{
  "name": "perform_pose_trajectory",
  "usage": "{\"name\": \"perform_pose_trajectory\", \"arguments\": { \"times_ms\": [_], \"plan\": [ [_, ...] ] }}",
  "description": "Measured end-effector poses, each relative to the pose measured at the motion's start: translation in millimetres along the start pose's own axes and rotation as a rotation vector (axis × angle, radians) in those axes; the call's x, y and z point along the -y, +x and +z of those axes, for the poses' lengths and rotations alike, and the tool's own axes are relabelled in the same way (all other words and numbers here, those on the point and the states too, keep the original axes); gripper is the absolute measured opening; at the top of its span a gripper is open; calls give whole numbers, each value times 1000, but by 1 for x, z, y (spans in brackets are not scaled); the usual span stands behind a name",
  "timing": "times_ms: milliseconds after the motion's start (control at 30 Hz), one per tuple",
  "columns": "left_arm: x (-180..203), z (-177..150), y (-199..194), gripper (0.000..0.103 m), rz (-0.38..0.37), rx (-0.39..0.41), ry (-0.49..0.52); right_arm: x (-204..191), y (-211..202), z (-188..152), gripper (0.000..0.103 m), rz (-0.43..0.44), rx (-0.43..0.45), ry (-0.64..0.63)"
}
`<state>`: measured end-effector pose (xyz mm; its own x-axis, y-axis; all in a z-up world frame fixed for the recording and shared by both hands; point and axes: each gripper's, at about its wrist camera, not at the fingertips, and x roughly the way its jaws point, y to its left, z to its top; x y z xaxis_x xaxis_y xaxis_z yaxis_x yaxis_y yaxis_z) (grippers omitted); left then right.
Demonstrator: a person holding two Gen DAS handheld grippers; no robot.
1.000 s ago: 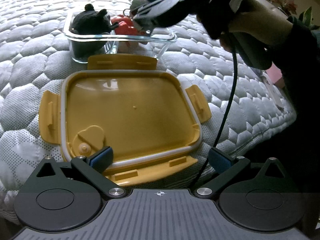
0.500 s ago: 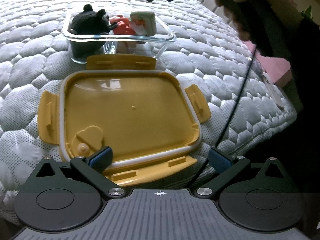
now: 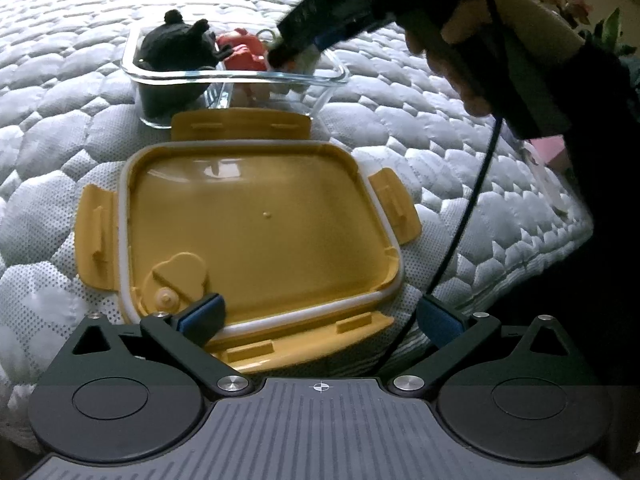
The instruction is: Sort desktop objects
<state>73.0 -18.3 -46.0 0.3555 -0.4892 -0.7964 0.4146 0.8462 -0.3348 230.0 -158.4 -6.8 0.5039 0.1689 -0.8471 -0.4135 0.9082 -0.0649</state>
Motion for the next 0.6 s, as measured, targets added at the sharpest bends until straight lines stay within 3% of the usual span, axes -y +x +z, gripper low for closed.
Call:
{"name": "perform_pose_trajectory", "arguments": {
  "times_ms": [67, 200, 267, 433, 600],
  "plan": [
    [0, 0, 0, 103, -1, 1, 1, -6, 1, -7, 31, -21, -5, -51],
    [0, 1, 1, 103, 3, 2, -3, -35, 0, -26, 30, -180, 132, -271],
    [2, 0, 1, 103, 11, 1, 8, -44, 3, -30, 30, -221, 147, -329],
    [2, -1, 1, 103, 12, -1, 6, -32, -2, -21, 39, -159, 76, -224],
    [2, 0, 1, 103, 11, -2, 3, -11, -23, -14, 39, -64, 94, -82]
  ]
}}
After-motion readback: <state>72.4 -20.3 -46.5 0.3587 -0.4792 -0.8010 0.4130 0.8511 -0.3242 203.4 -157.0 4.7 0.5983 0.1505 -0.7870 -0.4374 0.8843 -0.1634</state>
